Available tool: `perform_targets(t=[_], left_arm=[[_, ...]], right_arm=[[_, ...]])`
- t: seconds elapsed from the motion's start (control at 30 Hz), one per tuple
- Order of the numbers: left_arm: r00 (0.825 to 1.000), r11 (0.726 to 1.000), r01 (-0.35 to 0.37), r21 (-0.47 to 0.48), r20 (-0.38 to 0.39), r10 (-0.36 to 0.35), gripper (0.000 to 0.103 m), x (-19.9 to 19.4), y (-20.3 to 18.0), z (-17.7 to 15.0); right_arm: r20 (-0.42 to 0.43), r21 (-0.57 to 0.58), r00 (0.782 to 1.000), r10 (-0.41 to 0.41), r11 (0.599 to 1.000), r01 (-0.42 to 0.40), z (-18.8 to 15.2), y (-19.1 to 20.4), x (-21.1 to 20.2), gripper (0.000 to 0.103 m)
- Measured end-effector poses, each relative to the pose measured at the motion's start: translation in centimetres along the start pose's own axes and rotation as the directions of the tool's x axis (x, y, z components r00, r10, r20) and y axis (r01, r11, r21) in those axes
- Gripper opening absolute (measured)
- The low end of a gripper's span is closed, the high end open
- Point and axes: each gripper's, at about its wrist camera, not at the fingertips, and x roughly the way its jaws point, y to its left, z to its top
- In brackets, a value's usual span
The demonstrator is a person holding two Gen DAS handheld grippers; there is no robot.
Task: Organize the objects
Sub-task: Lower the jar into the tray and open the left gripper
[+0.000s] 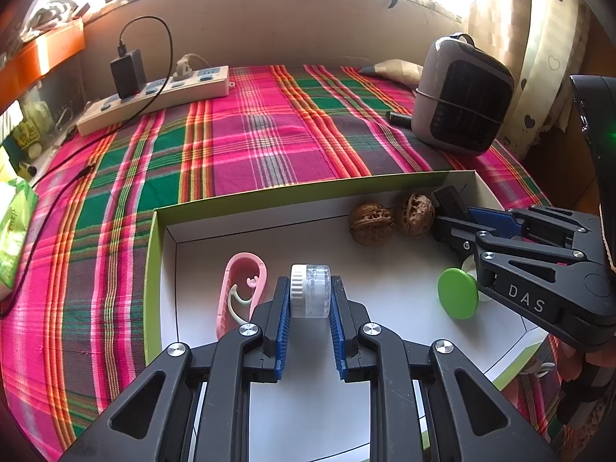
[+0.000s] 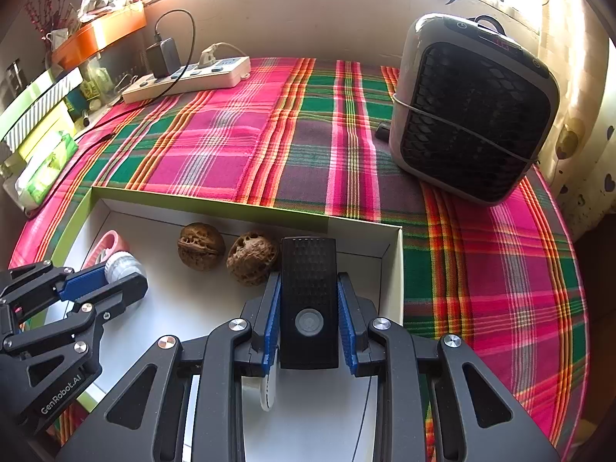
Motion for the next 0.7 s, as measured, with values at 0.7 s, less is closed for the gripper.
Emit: perform_targets(t=[0.7], left_arm=[[1.0, 1.0, -0.007, 0.001, -0.002, 0.007, 0.026, -0.07, 0.12, -0.14]], right_arm=[[0.009, 0.007, 1.0, -0.014, 1.0, 0.014, -0.04, 0.09, -0.06, 0.028]])
